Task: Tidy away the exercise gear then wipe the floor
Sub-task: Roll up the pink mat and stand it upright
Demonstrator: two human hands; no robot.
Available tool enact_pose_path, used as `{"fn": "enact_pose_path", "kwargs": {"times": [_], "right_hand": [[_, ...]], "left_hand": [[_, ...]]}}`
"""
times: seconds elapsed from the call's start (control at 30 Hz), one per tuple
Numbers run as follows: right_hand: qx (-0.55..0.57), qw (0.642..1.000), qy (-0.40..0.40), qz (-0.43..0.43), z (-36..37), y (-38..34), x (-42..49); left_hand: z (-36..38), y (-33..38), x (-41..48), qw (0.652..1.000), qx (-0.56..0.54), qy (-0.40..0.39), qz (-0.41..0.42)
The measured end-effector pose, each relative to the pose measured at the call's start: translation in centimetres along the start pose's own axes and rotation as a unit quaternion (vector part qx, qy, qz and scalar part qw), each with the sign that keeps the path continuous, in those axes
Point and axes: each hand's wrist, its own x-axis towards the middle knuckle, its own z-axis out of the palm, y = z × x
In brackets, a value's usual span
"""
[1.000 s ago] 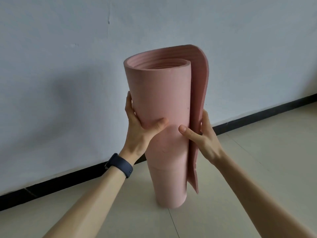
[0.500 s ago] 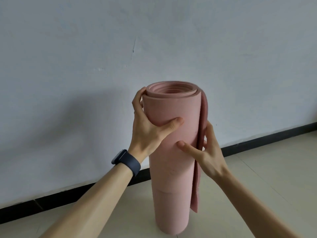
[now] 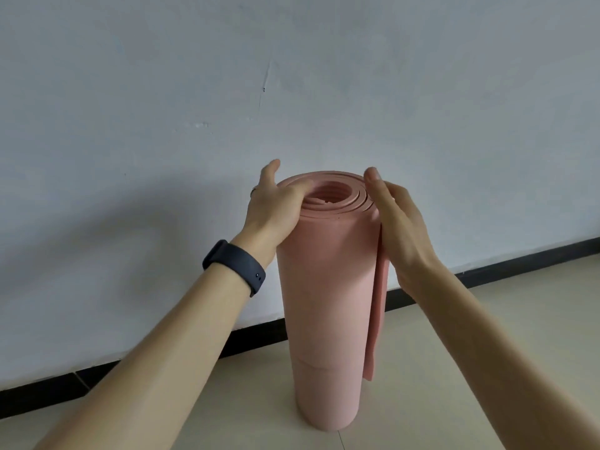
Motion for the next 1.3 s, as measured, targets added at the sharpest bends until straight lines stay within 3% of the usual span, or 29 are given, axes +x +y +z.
{"fn": "enact_pose_path", "kwargs": {"times": [0.13,0.33,0.47,0.77,1.0,1.3], "right_hand": [[-0.037,0.998,0.028,0.033,0.6,-0.5,0.7],[-0.142,0.981,-0.063,0.112,-0.6,-4.1,3.4],[-0.252,0.96,-0.081,0.094,-0.5,-4.0,4.3],[-0.292,0.955,-0.049,0.031,1.4,-3.0,1.3],[-0.292,0.95,-0.065,0.094,3.2,-5.6,-2.7],[-0.375,0.868,-0.156,0.286,0.5,-15.7,-11.5]], "left_hand": [[0.3,0.5,0.8,0.994,0.097,-0.042,-0.01],[0.6,2.5,2.3,0.971,0.226,-0.07,-0.023],[1.7,1.7,2.4,0.97,0.229,-0.082,-0.02],[-0.8,-0.3,0.9,0.97,0.233,-0.071,0.001],[-3.3,2.4,-2.5,0.929,0.326,-0.127,-0.121],[-5.4,11.3,-11.0,0.89,0.307,-0.217,-0.258]]}}
